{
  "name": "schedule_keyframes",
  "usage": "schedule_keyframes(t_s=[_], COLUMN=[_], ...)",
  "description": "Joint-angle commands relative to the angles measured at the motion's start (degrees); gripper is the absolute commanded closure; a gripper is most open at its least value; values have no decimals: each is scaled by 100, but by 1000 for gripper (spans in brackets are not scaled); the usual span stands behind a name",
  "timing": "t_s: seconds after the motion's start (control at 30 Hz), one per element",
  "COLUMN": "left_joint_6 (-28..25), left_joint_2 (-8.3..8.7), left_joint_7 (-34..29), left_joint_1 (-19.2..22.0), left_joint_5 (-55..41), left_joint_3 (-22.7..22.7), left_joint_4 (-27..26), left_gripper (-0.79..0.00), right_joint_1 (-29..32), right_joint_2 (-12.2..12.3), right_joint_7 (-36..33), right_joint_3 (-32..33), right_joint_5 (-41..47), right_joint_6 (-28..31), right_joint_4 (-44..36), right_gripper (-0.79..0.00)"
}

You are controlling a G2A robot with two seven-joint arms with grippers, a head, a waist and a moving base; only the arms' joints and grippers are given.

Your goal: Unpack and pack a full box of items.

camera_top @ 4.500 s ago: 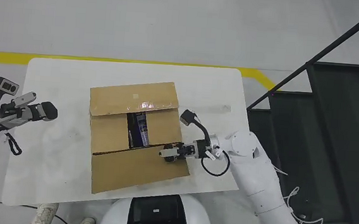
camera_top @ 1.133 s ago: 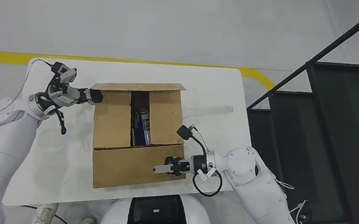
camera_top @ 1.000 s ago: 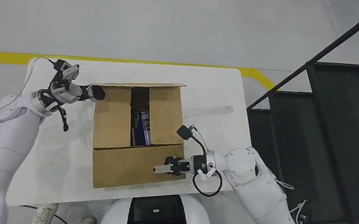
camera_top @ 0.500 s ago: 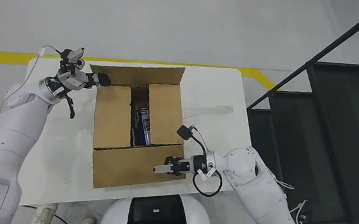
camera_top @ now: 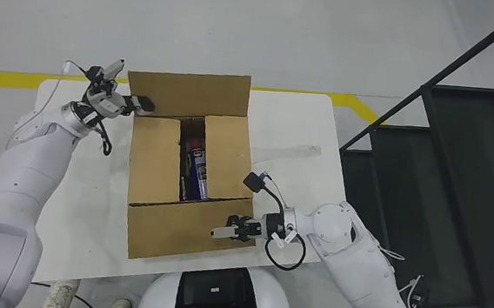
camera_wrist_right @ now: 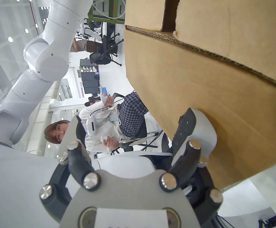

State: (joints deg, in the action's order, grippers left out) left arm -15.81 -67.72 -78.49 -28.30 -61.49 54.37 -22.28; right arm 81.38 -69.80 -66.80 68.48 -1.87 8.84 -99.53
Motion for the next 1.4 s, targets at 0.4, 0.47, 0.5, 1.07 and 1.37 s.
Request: schedule_keyframes(t_s=[0.4, 0.47, 0.5, 1.07, 1.37], left_joint_6=[-284, -266, -237, -63, 35], left_joint_2=[-171, -178, -183, -254, -224], left_joint_7=[453, 553, 615, 1365, 1537], left_joint_1=[226, 268, 286, 369, 426], left_joint_5=[289, 458, 527, 1331, 1745], left_joint_3=[78, 48, 37, -20, -25], left_joint_4=[636, 703, 731, 1033, 1093], left_gripper=[-785, -785, -785, -785, -785], right_joint_1=[0, 0, 0, 0, 0], right_joint_2=[0, 0, 0, 0, 0], right_joint_7=[0, 0, 0, 0, 0], right_joint_3=[0, 0, 0, 0, 0], right_joint_5=[0, 0, 0, 0, 0], right_joint_6=[0, 0, 0, 0, 0], right_joint_4=[0, 0, 0, 0, 0], right_gripper=[-785, -785, -785, -785, -785])
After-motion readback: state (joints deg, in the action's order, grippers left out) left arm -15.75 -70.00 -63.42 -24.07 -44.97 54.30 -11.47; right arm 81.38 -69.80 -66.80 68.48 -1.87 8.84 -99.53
